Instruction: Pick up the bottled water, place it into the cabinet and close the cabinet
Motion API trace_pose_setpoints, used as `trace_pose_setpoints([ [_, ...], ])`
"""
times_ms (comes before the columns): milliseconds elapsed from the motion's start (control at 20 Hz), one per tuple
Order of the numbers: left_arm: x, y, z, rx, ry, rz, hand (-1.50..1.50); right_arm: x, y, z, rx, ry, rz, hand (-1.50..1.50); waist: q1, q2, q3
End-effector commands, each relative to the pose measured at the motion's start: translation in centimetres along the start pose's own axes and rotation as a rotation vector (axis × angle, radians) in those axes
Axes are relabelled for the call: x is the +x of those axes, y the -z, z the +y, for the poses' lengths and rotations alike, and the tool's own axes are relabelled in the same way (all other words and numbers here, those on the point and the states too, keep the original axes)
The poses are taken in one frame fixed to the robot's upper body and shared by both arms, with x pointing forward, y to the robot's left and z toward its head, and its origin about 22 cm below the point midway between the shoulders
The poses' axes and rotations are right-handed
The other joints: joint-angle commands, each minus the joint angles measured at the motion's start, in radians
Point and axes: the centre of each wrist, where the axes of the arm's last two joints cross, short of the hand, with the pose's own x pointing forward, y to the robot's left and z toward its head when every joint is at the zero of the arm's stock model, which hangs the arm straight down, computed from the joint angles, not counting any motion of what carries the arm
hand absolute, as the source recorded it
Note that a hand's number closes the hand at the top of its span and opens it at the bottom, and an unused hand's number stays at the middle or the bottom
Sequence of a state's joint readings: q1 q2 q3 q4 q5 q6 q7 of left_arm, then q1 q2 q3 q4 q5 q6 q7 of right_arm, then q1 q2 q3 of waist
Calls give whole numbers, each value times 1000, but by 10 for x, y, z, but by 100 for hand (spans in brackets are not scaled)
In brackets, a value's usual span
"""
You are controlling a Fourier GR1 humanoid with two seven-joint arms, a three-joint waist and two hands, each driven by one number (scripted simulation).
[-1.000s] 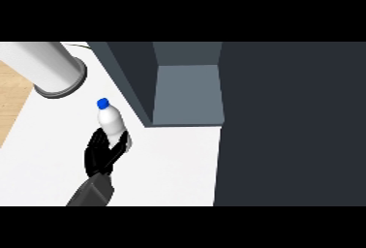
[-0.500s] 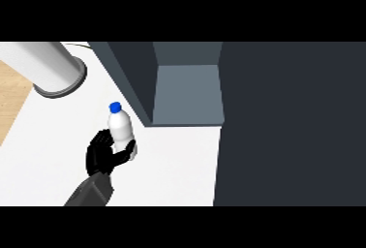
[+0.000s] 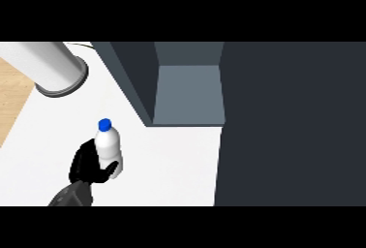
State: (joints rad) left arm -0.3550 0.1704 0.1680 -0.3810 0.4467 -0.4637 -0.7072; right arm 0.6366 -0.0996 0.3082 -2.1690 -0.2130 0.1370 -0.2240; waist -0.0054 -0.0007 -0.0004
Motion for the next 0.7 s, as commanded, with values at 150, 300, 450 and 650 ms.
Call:
trace_pose_setpoints([
  [150,9,-5,3,-95,-86,-17,150,-4,-7,-8,-14,21,-26,-150,2,-2,1],
  [300,7,11,-34,-137,-112,10,150,-3,-7,-5,26,13,-10,-150,10,-6,2],
  [450,31,12,-28,-133,-63,12,150,-17,-3,-4,21,-4,-8,-150,7,-3,1],
  [650,40,-2,-50,-175,-39,27,150,-10,5,16,13,16,-8,-150,13,-5,2],
])
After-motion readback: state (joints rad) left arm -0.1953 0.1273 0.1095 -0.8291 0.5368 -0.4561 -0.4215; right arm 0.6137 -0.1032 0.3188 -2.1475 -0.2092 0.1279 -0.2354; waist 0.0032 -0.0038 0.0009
